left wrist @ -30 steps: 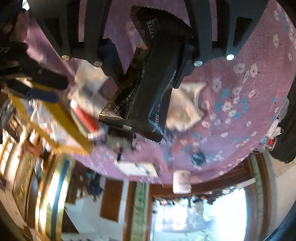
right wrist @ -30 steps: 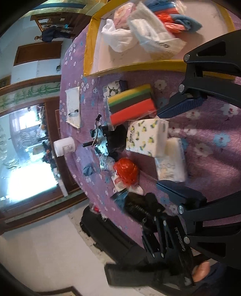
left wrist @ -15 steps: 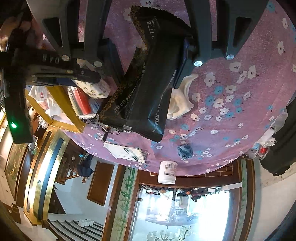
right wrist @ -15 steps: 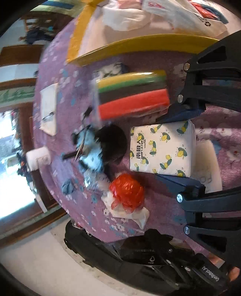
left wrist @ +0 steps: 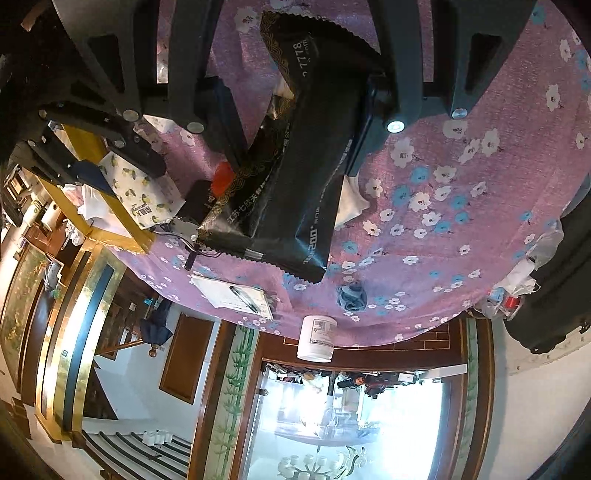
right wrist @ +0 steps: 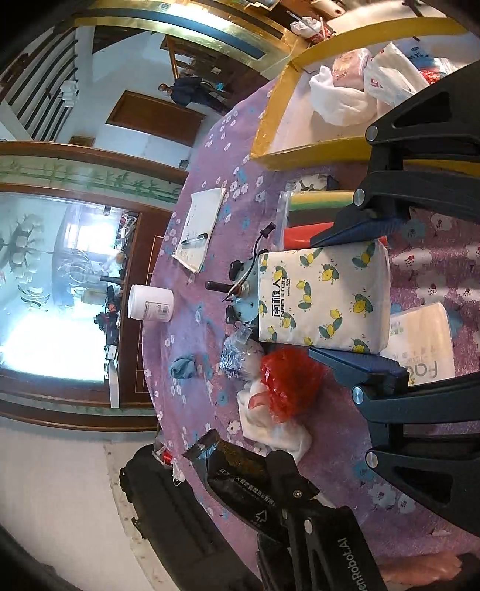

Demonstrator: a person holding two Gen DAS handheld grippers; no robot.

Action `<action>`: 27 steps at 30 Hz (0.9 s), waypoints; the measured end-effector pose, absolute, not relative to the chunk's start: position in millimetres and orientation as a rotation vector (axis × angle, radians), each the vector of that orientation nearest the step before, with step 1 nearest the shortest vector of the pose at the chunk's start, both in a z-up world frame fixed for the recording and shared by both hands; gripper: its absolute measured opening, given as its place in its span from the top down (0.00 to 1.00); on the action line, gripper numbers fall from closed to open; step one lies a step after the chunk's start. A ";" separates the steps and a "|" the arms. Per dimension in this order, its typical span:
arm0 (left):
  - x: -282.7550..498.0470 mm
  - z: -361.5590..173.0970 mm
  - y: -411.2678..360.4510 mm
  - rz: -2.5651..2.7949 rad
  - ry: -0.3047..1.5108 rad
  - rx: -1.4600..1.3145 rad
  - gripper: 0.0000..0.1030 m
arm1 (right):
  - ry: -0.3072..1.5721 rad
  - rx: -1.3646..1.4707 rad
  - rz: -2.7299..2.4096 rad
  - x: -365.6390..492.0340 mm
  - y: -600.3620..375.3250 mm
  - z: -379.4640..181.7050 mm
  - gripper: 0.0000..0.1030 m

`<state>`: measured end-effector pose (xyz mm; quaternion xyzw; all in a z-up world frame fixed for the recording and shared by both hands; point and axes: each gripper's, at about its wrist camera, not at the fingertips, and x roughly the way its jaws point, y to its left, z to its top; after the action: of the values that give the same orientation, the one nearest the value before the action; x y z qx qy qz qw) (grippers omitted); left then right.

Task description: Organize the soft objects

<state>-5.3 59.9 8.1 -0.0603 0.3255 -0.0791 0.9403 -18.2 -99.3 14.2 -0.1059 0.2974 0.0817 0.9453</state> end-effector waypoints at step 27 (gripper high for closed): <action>-5.2 8.8 59.5 -0.164 0.667 -0.118 0.50 | 0.517 -0.283 0.132 -31.3 -89.6 21.6 0.46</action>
<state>-5.2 59.5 8.8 -0.0580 0.3269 -0.0805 0.9398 -31.3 -89.6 21.6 -0.1394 0.2548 0.0649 0.9547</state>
